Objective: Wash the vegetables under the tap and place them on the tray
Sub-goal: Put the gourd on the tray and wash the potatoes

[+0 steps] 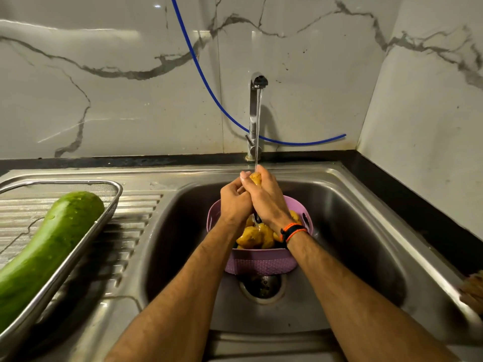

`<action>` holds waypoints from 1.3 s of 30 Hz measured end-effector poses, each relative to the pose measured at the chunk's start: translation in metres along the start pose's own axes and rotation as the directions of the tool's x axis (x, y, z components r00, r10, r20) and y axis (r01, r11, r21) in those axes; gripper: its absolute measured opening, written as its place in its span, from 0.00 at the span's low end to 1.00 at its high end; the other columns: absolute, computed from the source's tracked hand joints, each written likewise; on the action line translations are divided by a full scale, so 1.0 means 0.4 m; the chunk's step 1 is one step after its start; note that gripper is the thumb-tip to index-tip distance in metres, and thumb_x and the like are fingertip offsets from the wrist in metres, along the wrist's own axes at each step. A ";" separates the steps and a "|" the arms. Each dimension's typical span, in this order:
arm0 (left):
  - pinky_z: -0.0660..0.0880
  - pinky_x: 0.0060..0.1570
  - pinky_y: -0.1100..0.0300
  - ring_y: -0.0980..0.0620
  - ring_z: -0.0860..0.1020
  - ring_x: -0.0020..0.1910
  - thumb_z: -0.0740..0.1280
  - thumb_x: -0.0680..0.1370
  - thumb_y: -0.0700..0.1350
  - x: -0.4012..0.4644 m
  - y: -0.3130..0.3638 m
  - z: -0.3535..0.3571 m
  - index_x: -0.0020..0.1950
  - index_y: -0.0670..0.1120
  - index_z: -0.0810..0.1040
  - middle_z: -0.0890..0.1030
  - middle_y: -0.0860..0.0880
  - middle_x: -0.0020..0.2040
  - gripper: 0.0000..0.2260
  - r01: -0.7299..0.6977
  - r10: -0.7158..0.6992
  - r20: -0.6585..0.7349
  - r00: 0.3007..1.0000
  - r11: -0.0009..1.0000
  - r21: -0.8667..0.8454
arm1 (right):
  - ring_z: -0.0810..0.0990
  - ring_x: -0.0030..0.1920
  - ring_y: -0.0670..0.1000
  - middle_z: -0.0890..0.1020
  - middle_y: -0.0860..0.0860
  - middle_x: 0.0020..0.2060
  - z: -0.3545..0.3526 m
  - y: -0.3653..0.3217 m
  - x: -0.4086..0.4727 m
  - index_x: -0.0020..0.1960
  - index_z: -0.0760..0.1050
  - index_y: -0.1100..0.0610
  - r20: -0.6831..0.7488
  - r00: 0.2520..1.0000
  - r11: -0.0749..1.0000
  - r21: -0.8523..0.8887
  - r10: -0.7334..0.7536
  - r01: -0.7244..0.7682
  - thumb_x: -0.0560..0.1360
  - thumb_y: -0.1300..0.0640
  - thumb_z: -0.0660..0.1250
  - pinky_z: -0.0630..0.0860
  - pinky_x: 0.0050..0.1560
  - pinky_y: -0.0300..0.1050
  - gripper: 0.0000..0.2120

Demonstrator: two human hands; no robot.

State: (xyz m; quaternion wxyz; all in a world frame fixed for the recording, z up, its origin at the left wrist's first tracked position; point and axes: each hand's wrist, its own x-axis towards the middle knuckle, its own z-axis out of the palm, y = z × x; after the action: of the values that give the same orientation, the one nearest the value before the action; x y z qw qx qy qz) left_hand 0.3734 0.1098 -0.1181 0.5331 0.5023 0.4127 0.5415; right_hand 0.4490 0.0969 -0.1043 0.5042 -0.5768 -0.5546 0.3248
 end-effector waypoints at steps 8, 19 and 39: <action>0.81 0.56 0.51 0.42 0.79 0.60 0.63 0.81 0.33 0.004 0.002 -0.004 0.70 0.43 0.73 0.80 0.40 0.60 0.18 0.045 -0.039 0.084 0.996 0.996 -0.071 | 0.73 0.66 0.53 0.73 0.52 0.68 -0.010 0.005 -0.006 0.73 0.67 0.51 -0.077 0.997 0.998 0.066 -0.006 0.012 0.78 0.44 0.66 0.74 0.66 0.56 0.27; 0.82 0.47 0.59 0.47 0.81 0.55 0.67 0.78 0.31 0.016 -0.008 -0.029 0.67 0.42 0.76 0.80 0.41 0.59 0.18 -0.023 0.020 -0.034 0.999 0.996 -0.091 | 0.67 0.72 0.53 0.67 0.51 0.74 -0.001 0.010 -0.007 0.77 0.61 0.51 -0.033 0.993 0.988 -0.107 -0.111 0.107 0.77 0.44 0.67 0.70 0.70 0.56 0.32; 0.81 0.51 0.59 0.50 0.81 0.55 0.70 0.77 0.33 0.029 -0.020 -0.032 0.62 0.46 0.77 0.81 0.46 0.55 0.16 -0.083 0.081 -0.058 0.995 0.996 -0.039 | 0.68 0.69 0.50 0.66 0.52 0.73 0.007 0.003 -0.017 0.77 0.59 0.53 0.017 0.995 0.991 -0.087 -0.098 0.099 0.79 0.43 0.64 0.70 0.68 0.49 0.32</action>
State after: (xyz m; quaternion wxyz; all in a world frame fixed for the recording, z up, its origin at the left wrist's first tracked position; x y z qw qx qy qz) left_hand 0.3631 0.1231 -0.1267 0.5087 0.4924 0.3954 0.5852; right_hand 0.4455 0.0910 -0.1076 0.4902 -0.5683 -0.5994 0.2783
